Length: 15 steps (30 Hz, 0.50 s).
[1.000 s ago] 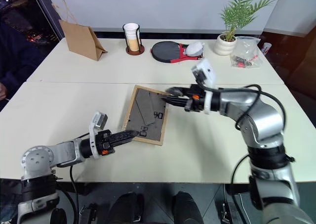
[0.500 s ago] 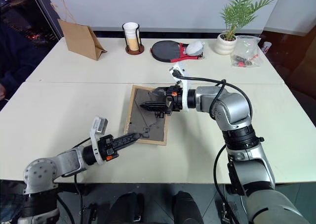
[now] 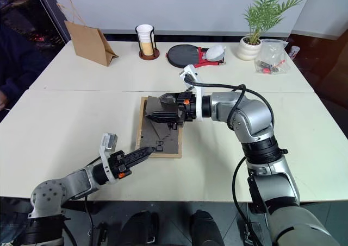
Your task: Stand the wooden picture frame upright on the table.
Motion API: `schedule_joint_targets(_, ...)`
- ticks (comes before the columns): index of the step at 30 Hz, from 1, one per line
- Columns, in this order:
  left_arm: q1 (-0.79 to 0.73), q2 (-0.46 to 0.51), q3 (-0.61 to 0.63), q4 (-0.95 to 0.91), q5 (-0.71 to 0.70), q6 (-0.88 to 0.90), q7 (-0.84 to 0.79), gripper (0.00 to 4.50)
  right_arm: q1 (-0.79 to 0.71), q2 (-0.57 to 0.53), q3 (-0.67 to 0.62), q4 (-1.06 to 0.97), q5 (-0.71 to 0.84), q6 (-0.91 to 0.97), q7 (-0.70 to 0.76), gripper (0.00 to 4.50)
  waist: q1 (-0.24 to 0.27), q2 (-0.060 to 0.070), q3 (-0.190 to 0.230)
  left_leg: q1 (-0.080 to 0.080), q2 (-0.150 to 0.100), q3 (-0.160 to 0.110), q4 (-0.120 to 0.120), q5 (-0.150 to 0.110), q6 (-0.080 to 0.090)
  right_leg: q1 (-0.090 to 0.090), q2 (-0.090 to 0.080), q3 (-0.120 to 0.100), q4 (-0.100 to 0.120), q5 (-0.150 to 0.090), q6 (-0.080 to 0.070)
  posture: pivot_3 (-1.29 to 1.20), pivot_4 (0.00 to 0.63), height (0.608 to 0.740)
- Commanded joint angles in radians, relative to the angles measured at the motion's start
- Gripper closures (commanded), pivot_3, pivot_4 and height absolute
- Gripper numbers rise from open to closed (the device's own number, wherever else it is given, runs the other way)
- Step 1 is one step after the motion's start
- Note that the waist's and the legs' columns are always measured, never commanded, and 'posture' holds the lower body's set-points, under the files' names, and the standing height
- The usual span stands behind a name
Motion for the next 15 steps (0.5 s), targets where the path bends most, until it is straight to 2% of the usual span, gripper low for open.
schedule_joint_targets(1,-0.015,0.001,0.007,0.021,0.0,-0.035,-0.043,3.42,-0.016,-0.011,-0.05,-0.088,0.061,0.021,-0.007,0.04,-0.001,0.0,0.0,0.0,0.0,0.0,0.0,0.0,0.0,0.0,0.0,0.0,0.0,0.0,0.0,0.0,0.15,0.74)
schedule_joint_targets(7,-0.043,0.004,-0.004,0.102,0.054,-0.081,-0.108,3.42,0.018,-0.024,-0.064,-0.168,0.105,0.051,-0.027,0.04,-0.001,0.0,0.0,0.0,0.0,0.0,-0.004,0.0,0.0,-0.001,0.0,0.0,-0.002,0.0,0.0,0.0,0.15,0.74)
schedule_joint_targets(15,-0.069,0.018,-0.012,0.164,0.117,-0.105,-0.204,3.42,0.032,-0.059,-0.059,-0.166,0.094,0.015,-0.038,0.04,-0.001,0.0,0.0,0.0,0.0,0.0,-0.009,0.0,0.0,-0.001,0.0,0.0,-0.007,0.001,0.001,0.0,0.15,0.74)
